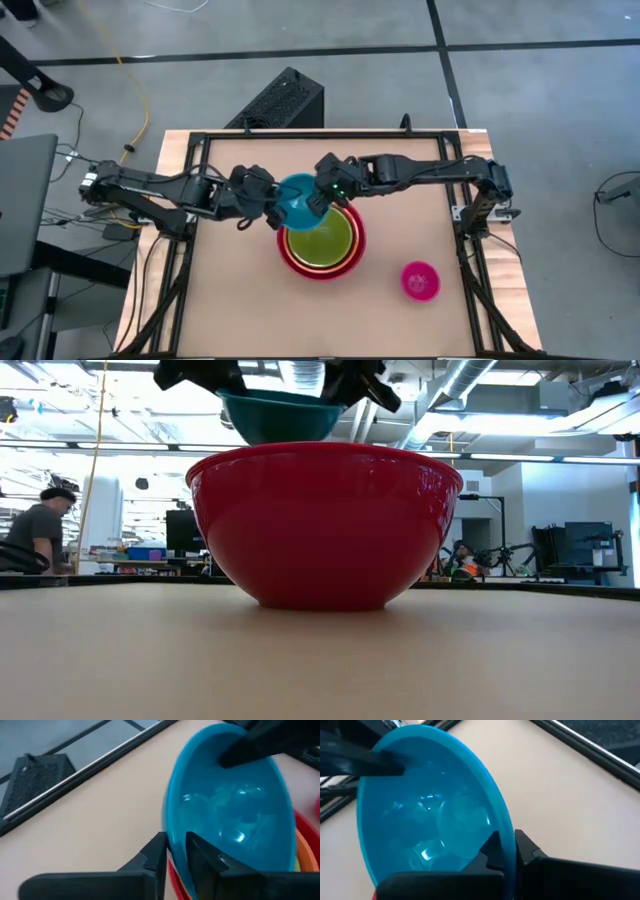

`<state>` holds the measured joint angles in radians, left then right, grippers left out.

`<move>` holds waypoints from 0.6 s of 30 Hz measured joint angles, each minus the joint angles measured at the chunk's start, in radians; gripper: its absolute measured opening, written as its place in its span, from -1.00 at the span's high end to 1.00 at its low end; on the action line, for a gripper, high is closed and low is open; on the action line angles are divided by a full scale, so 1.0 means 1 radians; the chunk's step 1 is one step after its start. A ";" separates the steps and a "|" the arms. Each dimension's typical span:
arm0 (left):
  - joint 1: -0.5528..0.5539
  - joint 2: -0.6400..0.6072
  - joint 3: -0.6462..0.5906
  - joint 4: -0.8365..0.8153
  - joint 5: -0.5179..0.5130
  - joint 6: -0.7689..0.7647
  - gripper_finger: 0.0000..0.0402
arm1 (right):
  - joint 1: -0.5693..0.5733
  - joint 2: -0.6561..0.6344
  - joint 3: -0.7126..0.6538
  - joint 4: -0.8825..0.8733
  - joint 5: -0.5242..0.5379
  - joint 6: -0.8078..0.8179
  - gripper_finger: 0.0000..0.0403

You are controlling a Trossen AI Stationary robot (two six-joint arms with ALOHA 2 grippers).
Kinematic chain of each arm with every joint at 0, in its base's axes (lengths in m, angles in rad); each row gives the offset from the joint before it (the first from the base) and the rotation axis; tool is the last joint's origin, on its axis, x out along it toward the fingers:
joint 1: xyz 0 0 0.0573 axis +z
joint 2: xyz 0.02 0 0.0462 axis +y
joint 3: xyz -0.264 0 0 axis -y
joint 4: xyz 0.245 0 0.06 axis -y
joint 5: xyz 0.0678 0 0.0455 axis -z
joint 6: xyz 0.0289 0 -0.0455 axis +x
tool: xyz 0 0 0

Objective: Nest bowls inside each other
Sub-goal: Stack the blue bowl on top of the green bowl

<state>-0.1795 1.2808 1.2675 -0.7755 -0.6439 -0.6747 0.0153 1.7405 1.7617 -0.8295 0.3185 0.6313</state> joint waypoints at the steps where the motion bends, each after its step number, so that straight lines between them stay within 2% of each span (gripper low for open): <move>1: 0.000 0.000 0.000 0.015 0.009 0.020 0.70 | -0.004 0.000 0.001 -0.022 -0.001 -0.003 0.98; 7: 0.000 -0.053 0.008 0.036 0.037 0.096 0.48 | -0.031 -0.002 -0.001 -0.162 -0.086 -0.018 0.99; 12: -0.025 -0.134 0.006 0.010 0.026 0.199 0.44 | -0.032 -0.008 0.000 -0.235 -0.132 -0.023 0.99; 16: -0.056 -0.202 -0.037 -0.024 -0.053 0.313 0.44 | -0.013 -0.007 -0.006 -0.224 -0.214 -0.039 0.99; 18: -0.074 -0.254 -0.099 0.021 -0.096 0.339 0.43 | -0.008 -0.009 -0.031 -0.196 -0.255 -0.037 0.99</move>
<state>-0.2539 1.0271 1.1689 -0.7550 -0.7395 -0.3354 0.0070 1.7310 1.7308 -1.0257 0.0638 0.5940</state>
